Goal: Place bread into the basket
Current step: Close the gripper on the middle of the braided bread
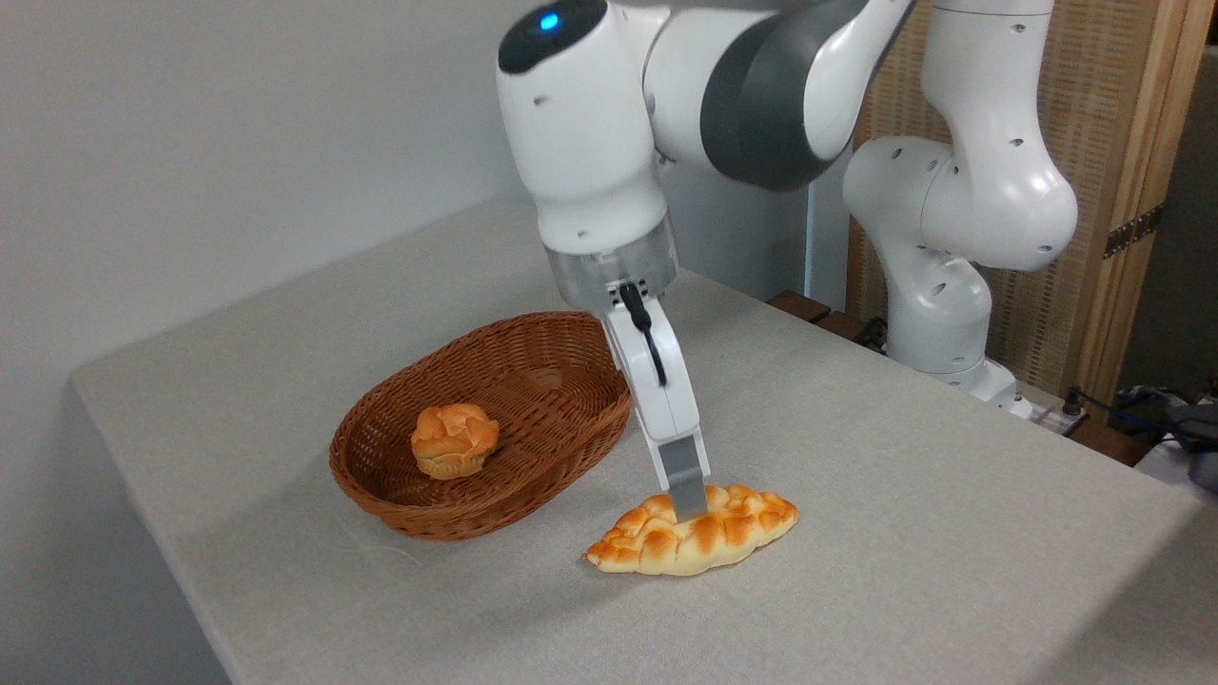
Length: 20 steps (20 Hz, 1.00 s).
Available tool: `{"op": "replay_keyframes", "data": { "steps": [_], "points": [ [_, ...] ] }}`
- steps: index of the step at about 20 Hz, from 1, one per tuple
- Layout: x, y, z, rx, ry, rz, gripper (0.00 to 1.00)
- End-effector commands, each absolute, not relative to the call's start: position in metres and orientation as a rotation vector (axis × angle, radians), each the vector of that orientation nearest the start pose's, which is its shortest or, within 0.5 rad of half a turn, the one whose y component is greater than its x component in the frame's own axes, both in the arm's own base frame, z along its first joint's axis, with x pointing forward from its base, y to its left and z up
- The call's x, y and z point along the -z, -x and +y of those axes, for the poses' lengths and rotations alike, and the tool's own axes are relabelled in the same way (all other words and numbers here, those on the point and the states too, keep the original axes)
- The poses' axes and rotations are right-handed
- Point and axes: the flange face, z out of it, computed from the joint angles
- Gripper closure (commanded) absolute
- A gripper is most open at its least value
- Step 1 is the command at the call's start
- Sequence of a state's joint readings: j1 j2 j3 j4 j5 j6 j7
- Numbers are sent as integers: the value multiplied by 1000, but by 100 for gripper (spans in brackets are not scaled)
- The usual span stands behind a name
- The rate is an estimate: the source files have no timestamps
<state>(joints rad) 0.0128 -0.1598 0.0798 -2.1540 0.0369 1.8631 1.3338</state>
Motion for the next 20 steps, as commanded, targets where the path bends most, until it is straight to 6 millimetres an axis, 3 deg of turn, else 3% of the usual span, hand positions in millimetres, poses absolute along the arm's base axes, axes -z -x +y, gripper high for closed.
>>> {"op": "replay_keyframes", "data": {
  "steps": [1, 11, 20],
  "points": [
    [-442, -481, 49, -191, 2536, 1908, 0],
    [-415, -485, 51, -258, 2493, 1924, 0],
    [-407, -489, 48, -253, 2485, 1928, 2]
  ]
}}
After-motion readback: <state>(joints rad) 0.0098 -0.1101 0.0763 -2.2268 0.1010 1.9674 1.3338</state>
